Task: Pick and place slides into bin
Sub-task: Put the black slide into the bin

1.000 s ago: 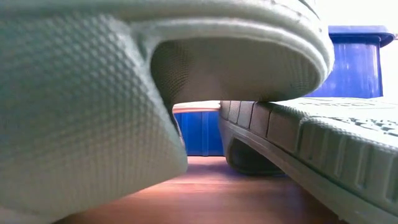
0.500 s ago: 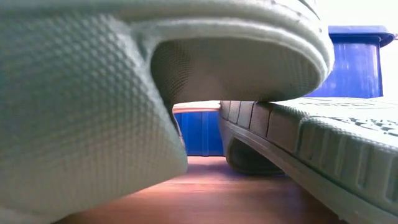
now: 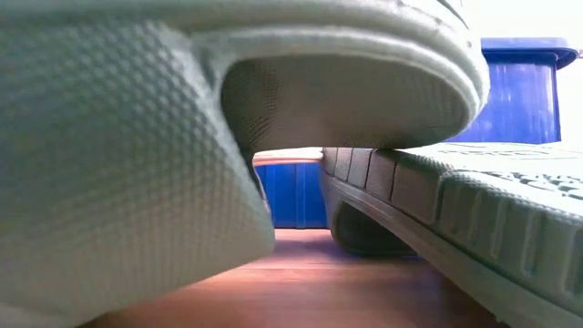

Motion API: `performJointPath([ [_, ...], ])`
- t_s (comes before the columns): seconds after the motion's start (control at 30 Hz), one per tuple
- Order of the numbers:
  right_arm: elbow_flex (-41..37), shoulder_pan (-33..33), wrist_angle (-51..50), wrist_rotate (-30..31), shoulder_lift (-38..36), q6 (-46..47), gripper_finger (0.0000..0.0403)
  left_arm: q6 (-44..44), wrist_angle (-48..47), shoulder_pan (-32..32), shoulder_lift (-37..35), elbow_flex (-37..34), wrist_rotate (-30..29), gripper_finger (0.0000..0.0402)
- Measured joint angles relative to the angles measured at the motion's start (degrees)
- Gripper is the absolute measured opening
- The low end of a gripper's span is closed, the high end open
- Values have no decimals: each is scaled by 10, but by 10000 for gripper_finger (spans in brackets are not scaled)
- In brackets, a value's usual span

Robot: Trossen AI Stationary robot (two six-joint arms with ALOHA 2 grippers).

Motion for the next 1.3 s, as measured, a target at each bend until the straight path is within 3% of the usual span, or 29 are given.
performJointPath([
  [0.8, 0, 28, 69, -3, 76, -5, 37, -1, -6, 0, 0, -1, 0, 0],
  [1.0, 1, 32, 68, 40, 87, 5, 37, -1, -11, 0, 0, -1, 0, 0],
  [1.3, 1, 31, 65, 52, 87, 6, 37, -1, -15, 0, 0, -1, 0, 0],
])
